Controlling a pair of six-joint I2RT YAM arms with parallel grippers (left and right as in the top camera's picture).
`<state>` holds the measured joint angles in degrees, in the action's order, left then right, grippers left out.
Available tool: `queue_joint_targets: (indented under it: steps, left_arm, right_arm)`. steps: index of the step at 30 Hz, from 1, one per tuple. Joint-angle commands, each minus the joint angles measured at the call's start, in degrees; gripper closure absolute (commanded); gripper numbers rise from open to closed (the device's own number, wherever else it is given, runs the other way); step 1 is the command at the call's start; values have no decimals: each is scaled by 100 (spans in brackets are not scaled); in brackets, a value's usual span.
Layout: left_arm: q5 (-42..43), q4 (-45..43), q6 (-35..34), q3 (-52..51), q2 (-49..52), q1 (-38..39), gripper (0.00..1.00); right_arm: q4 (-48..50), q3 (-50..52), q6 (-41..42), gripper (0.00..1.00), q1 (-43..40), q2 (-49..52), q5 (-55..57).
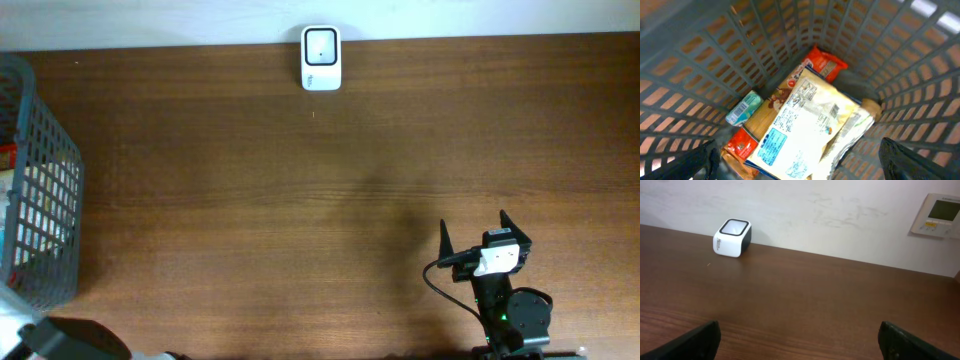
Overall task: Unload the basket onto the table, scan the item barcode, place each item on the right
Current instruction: 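Reach into the basket and grasp the white snack bag with left gripper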
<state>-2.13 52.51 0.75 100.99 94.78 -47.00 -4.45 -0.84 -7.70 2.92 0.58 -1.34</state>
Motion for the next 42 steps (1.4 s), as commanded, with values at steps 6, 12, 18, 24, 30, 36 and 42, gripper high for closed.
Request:
queue_joint_targets:
  steps: [6,12,18,24,30,36,42]
  left_arm:
    - [726,136,1202,-7,568,-361,0]
    - [1200,-175,2033,-481,693,-632,1]
    - [1180,-343,2321,-625,1224,-643,1]
    - [1182,-483,2341,-625,1687,-643,1]
    - [1182,-581,2618,-625,2100,-643,1]
    - [1182,-688,2872,-625,2358,-643,0]
    - [1342,-704,2870,-625,2712,-643,11]
  right_arm:
    - [-4,52,0,1,-42,-37,50]
    - [-4,52,0,1,-42,-37,50]
    - [-4,52,0,1,-42,-37,50]
    - [-4,52,0,1,-42,-37,50]
    - [-4,52,0,1,-42,-37,50]
    - [-4,52,0,2,-42,-37,50]
    - [-2,52,0,1,-42,-37,50]
